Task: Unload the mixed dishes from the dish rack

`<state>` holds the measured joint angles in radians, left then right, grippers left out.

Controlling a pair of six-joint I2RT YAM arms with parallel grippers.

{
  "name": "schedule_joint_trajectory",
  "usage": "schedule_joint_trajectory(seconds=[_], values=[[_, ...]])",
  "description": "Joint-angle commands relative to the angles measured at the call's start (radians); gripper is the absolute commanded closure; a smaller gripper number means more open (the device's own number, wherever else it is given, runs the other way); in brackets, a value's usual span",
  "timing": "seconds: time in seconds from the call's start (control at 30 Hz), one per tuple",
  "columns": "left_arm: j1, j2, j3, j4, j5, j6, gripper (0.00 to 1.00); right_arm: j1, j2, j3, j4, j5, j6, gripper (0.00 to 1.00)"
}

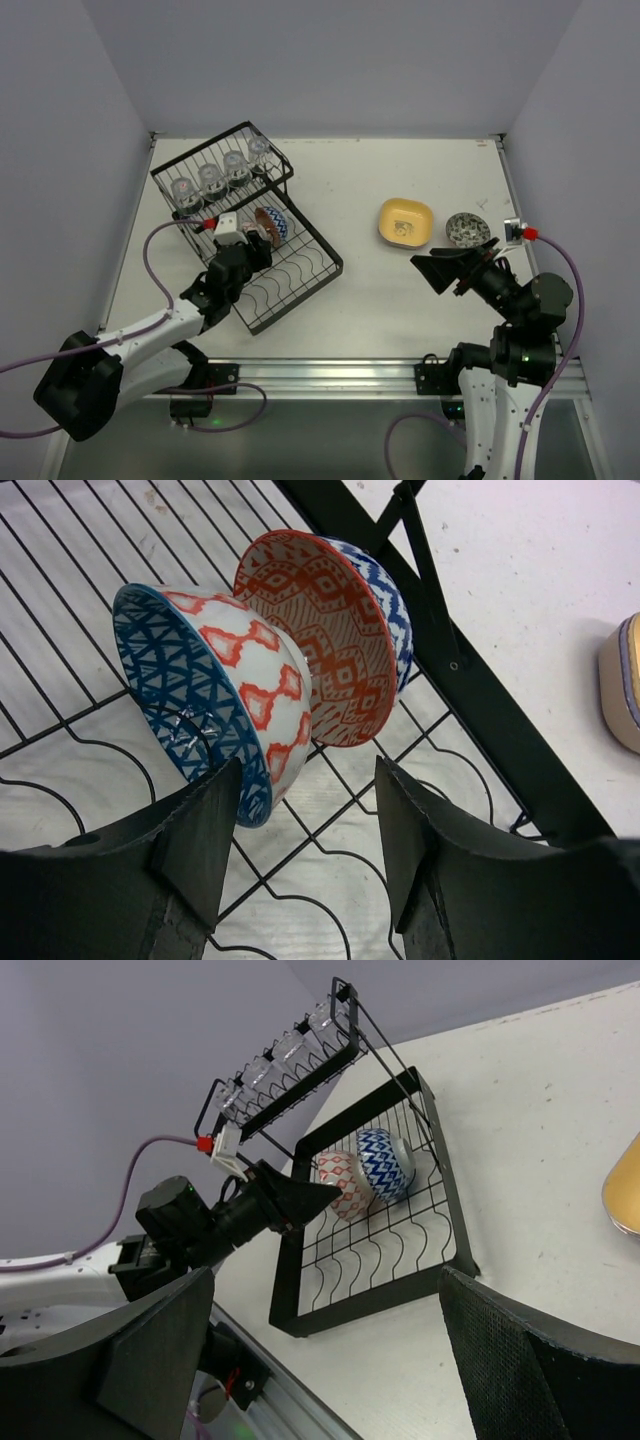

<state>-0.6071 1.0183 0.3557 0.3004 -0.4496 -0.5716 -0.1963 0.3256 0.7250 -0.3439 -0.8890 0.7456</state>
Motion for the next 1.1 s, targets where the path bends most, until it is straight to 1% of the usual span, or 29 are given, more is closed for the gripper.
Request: schedule_joint_trajectory(seconds=[0.0,0.13,0.2,0.27,0.37,0.43,0.6,0.7,0.8,0.83,0.9,0.93,0.97,1.0,1.07], values=[[0.032,0.02,-0.017,0.15,0.022,0.026,0.41,0.0,-0.008,0.033,0.011,-0.044,0.021,0.05],[0.049,0.051,-0.018,0.172,0.017,0.036,0.41,0.0,-0.011,0.034,0.009,-0.048,0.017,0.06],[0.058,0.068,-0.026,0.189,0.032,0.035,0.46,0.0,-0.011,0.034,0.008,-0.048,0.015,0.06],[0.067,0.092,-0.04,0.227,0.04,0.033,0.47,-0.002,-0.01,0.036,0.011,-0.047,0.015,0.06],[0.082,0.129,-0.055,0.296,0.077,0.039,0.51,-0.002,-0.01,0.036,0.013,-0.041,0.012,0.06],[0.089,0.141,-0.063,0.325,0.089,0.038,0.59,0.0,-0.007,0.036,0.008,-0.041,0.006,0.06],[0.09,0.167,-0.075,0.364,0.103,0.03,0.66,-0.002,-0.008,0.037,0.005,-0.038,-0.002,0.06],[0.092,0.175,-0.078,0.376,0.107,0.03,0.75,0.0,-0.005,0.034,0.014,-0.038,0.003,0.06],[0.092,0.178,-0.084,0.394,0.108,0.029,0.79,0.0,-0.002,0.036,0.017,-0.039,0.001,0.06],[0.092,0.18,-0.086,0.396,0.107,0.029,0.83,-0.002,-0.002,0.039,0.016,-0.039,0.001,0.06],[0.09,0.18,-0.087,0.405,0.106,0.026,0.85,-0.002,0.0,0.04,0.014,-0.039,-0.002,0.06],[0.092,0.18,-0.089,0.413,0.109,0.027,0.9,0.0,0.0,0.043,0.01,-0.039,-0.005,0.06],[0.092,0.178,-0.093,0.419,0.111,0.027,0.92,0.0,0.0,0.045,0.009,-0.039,-0.005,0.06],[0.09,0.18,-0.096,0.43,0.111,0.026,0.96,0.0,0.001,0.047,0.005,-0.039,-0.008,0.06],[0.09,0.18,-0.101,0.437,0.112,0.024,0.99,-0.002,0.0,0.048,0.002,-0.038,-0.009,0.06]])
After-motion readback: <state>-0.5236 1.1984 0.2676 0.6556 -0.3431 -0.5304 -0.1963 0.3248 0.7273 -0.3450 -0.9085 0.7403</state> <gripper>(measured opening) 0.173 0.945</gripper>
